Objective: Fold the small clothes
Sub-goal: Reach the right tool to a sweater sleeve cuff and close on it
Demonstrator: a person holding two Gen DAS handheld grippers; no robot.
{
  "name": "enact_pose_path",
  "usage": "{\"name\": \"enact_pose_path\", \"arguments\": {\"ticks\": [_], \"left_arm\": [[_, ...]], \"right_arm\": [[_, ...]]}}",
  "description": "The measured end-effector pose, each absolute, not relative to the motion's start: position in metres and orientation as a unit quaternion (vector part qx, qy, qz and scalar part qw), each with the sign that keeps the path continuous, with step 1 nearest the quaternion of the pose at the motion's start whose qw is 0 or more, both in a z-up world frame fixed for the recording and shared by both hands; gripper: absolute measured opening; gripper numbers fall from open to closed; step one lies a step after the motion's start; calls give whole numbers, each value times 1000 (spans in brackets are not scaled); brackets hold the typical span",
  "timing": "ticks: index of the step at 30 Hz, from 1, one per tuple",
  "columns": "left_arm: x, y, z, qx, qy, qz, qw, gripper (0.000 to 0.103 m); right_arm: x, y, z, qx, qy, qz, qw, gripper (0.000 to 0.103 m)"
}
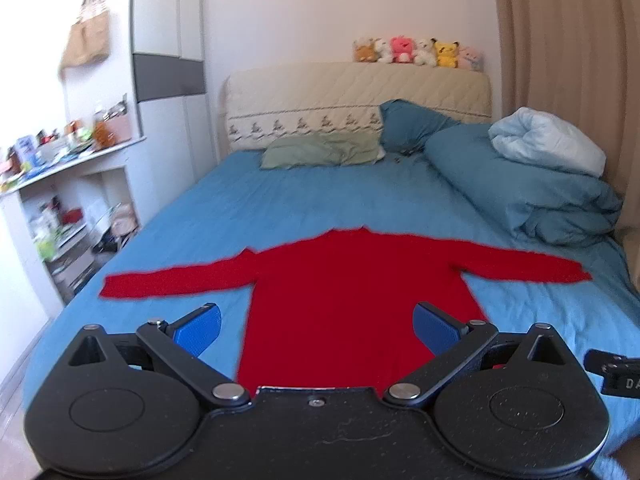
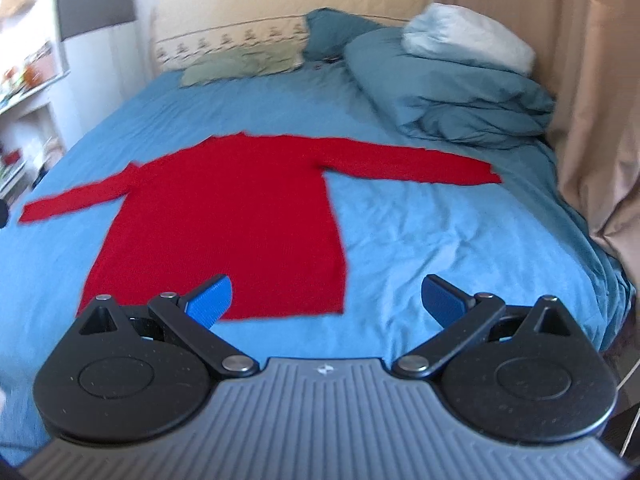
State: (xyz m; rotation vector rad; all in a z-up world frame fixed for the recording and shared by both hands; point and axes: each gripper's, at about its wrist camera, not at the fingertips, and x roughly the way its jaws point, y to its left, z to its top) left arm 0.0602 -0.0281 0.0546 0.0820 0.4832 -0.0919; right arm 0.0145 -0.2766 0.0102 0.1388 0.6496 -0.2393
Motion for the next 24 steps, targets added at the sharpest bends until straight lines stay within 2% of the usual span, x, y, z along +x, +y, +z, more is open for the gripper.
{"name": "enact_pose_path", "arguments": {"ticks": [5, 10, 18, 24], "left_arm": [[138, -63, 62, 36, 238, -82, 967, 103], [231, -105, 49, 34, 252, -110, 961, 103], [386, -191, -28, 36, 318, -152, 935, 103], [464, -236, -96, 35, 377, -164, 911, 103]], "right_arm": [[62, -332, 8, 101, 302, -164, 934, 103], [130, -397, -21, 138, 303, -201, 921, 103], [237, -497, -111, 182, 292, -255, 904, 103], [290, -561, -169, 208, 256, -313, 890, 103]]}}
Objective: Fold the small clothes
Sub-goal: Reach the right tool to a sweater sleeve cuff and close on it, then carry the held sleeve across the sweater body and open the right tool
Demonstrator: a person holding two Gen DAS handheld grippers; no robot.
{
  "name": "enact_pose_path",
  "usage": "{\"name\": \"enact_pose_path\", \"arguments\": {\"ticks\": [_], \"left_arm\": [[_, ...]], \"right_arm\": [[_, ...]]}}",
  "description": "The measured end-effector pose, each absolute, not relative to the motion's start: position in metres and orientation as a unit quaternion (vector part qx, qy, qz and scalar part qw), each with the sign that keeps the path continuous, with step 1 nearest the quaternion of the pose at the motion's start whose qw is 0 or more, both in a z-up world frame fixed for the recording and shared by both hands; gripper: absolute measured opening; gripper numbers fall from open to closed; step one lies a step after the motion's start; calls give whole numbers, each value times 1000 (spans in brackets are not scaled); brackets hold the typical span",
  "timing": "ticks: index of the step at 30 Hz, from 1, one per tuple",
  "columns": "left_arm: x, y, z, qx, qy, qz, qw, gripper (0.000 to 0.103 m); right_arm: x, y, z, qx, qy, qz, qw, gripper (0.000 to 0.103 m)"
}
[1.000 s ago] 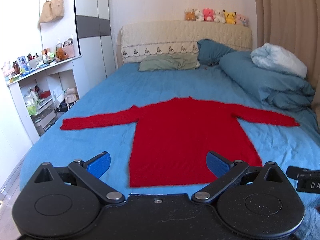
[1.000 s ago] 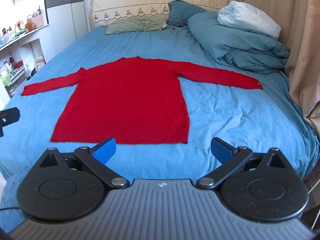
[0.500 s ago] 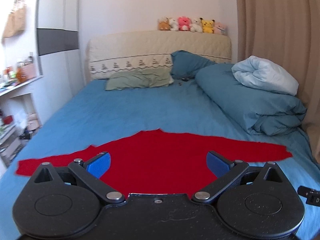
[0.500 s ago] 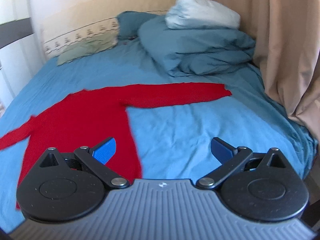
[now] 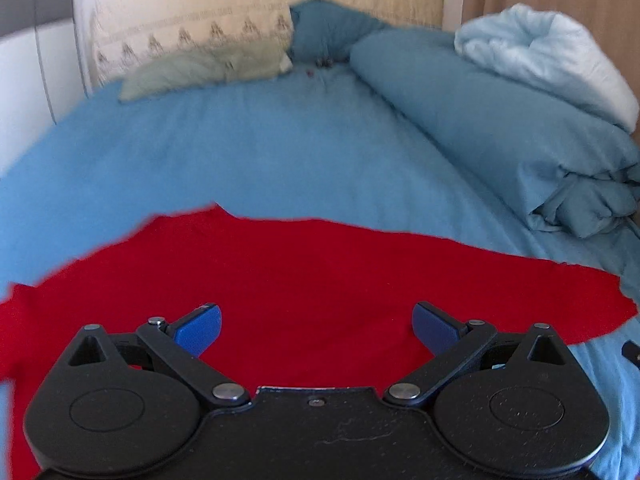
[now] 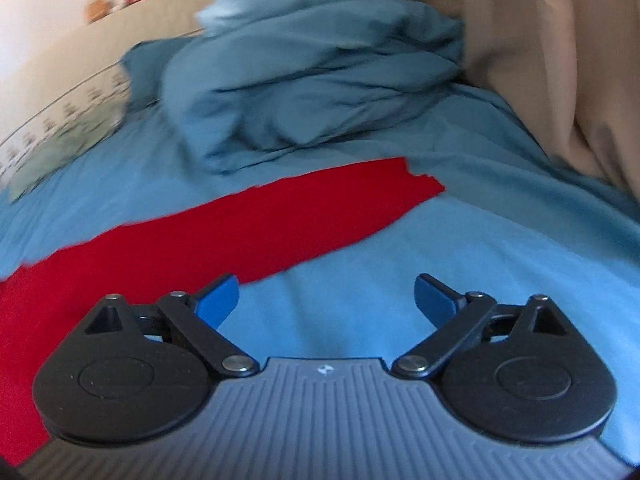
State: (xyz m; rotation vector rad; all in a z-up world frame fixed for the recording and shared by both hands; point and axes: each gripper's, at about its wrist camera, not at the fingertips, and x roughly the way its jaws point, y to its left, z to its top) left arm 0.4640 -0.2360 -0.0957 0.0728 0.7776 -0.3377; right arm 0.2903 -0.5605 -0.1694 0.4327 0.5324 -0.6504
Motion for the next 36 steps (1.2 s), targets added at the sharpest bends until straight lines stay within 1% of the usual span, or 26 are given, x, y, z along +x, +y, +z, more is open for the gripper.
{"name": "enact_pose_path", "arguments": {"ticks": [2, 7, 12, 14, 16, 17, 19, 20, 21, 22, 26, 28, 33, 36], "left_arm": [[482, -246, -112, 26, 394, -154, 906, 103], [517, -272, -142, 31, 423, -135, 895, 103], [540, -291, -165, 31, 440, -111, 891, 102], [549, -297, -171, 31, 454, -117, 883, 102], [560, -306, -179, 41, 477, -116, 870, 103], [564, -309, -184, 49, 488, -114, 864, 103], [567, -312, -187, 61, 488, -112, 863, 103], [568, -314, -187, 69, 490, -114, 861, 103], [570, -315, -188, 77, 495, -117, 858, 103], [573, -315, -188, 81, 499, -119, 854, 103], [593, -306, -181, 72, 528, -144, 834, 103], [594, -291, -169, 64, 521, -155, 837, 103], [597, -222, -125, 44, 484, -146, 862, 103], [603, -168, -102, 15, 472, -142, 870, 103]], "right_arm": [[303, -580, -180, 221, 253, -332, 882, 103], [326, -610, -202, 248, 257, -363, 861, 89], [347, -623, -211, 256, 260, -382, 849, 86], [355, -629, -213, 261, 261, -392, 843, 80], [362, -632, -214, 257, 265, -405, 837, 65], [366, -634, -214, 254, 271, -410, 833, 61], [373, -635, -212, 238, 285, -420, 828, 41], [377, -635, -210, 229, 293, -422, 827, 36], [380, -634, -207, 222, 300, -422, 826, 26], [383, -633, -203, 215, 306, -423, 825, 22], [392, -619, -176, 206, 294, -417, 835, 21], [398, -604, -154, 205, 276, -402, 849, 20], [437, -535, -85, 178, 219, -306, 909, 20], [476, -466, -49, 157, 190, -211, 946, 20]]}}
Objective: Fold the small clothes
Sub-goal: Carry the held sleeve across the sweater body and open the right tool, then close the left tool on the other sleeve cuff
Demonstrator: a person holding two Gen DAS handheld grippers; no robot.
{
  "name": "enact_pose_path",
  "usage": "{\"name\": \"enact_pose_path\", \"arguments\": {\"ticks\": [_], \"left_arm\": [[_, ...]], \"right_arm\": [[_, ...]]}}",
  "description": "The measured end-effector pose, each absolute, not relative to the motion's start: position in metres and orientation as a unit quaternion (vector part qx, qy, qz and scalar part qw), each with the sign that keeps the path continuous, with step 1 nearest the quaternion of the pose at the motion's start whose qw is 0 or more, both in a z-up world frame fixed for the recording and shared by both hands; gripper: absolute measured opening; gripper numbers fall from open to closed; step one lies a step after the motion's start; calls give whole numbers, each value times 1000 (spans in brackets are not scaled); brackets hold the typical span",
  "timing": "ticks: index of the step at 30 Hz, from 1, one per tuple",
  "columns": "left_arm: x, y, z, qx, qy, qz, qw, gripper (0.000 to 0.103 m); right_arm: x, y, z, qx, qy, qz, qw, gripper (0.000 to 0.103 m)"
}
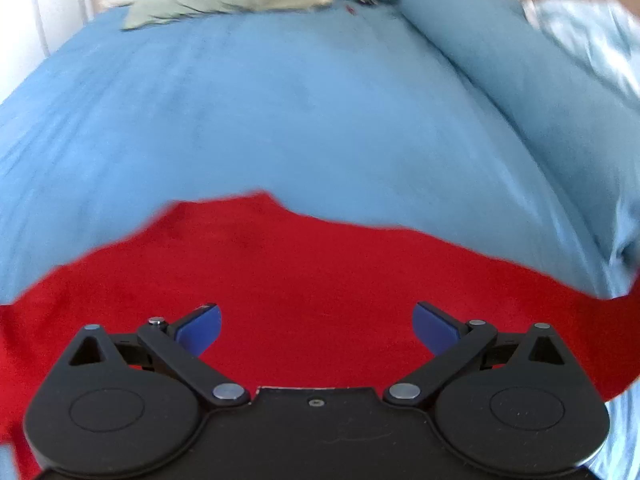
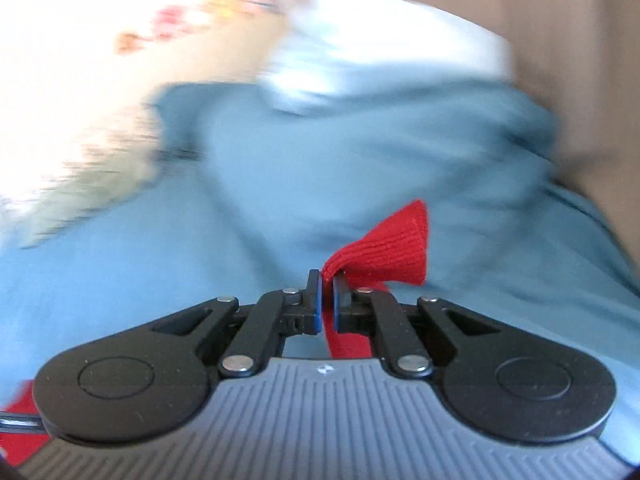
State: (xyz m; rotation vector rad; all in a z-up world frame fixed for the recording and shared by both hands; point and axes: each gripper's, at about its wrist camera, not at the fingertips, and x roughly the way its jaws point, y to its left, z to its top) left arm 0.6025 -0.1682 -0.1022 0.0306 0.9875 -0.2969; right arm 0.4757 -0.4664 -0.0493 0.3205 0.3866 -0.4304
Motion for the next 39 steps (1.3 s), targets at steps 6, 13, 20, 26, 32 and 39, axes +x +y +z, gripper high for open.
{"name": "enact_pose_path", "arguments": {"ticks": [6, 13, 20, 26, 32, 39], "left_arm": [[605, -49, -83, -29, 467, -83, 880, 103], [588, 47, -116, -73, 491, -65, 866, 103], [573, 53, -142, -135, 495, -69, 856, 103], [570, 19, -141, -135, 497, -112, 850, 101], [584, -32, -155, -125, 506, -141, 841, 82], [595, -49, -171, -120, 499, -107, 852, 22]], "right_arm": [[547, -299, -59, 123, 220, -11, 968, 20], [571, -149, -178, -40, 359, 97, 927, 20], [545, -121, -203, -115, 330, 162, 923, 42], [524, -144, -192, -129, 338, 167, 917, 69], [497, -224, -157, -90, 347, 68, 931, 94], [462, -294, -166, -33, 364, -89, 926, 98]]}}
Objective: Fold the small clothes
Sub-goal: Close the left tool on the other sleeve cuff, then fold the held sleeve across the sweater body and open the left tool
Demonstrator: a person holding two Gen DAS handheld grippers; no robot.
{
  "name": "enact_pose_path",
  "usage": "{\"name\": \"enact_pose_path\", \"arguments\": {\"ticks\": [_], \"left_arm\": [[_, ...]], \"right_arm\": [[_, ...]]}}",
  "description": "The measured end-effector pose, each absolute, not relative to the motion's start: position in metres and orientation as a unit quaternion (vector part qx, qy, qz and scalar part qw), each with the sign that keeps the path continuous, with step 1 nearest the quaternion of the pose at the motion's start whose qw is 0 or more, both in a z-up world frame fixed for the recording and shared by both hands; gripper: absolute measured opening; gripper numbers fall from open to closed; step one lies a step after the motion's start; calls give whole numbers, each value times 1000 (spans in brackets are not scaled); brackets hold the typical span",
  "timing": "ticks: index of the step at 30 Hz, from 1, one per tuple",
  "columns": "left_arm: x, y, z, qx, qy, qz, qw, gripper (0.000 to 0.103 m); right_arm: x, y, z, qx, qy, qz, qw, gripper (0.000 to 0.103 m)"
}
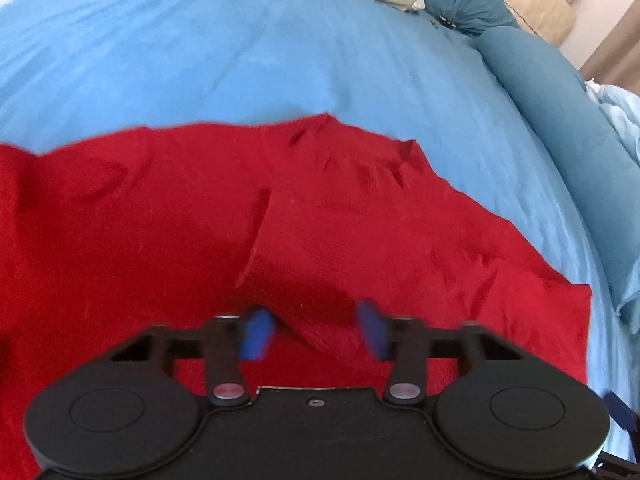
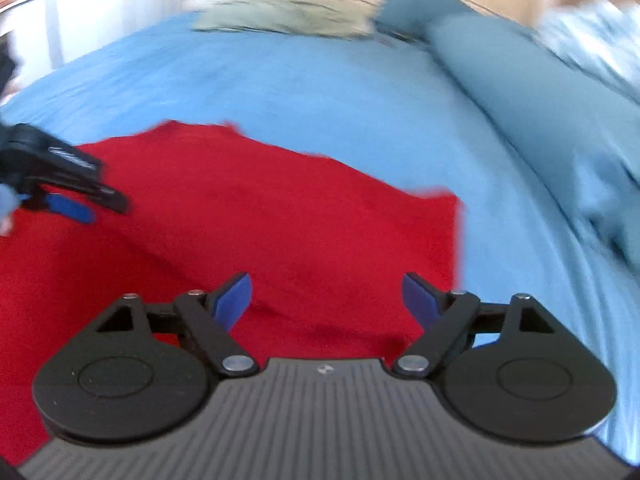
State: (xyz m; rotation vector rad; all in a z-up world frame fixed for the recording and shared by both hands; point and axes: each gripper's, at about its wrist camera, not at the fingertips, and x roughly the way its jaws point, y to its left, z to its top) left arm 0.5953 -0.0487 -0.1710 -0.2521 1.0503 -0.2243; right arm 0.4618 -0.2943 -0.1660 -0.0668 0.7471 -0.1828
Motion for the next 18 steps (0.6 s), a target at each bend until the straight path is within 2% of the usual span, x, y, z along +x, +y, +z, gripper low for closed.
{"name": "enact_pose_path", "arguments": {"ticks": [1, 4, 7, 11, 14, 18], "left_arm": [[598, -51, -171, -111, 498, -101, 854, 7], [604, -49, -153, -130, 479, -120, 860, 6], [605, -43, -113, -137, 433, -125, 882, 6], [590, -9, -73, -153, 378, -68, 910, 6], [573, 21, -75, -155, 365, -12, 918, 6], [560, 45, -109, -175, 387, 11, 905, 6]], "right_arm": [[457, -299, -172, -38, 364, -132, 921, 98], [451, -313, -183, -27, 375, -166, 912, 98], [450, -320, -190, -9, 391, -157, 907, 98], [477, -316, -194, 7, 409, -164, 897, 98], [503, -318, -197, 26, 410, -166, 896, 98], [516, -325, -200, 19, 420, -182, 889, 97]]}}
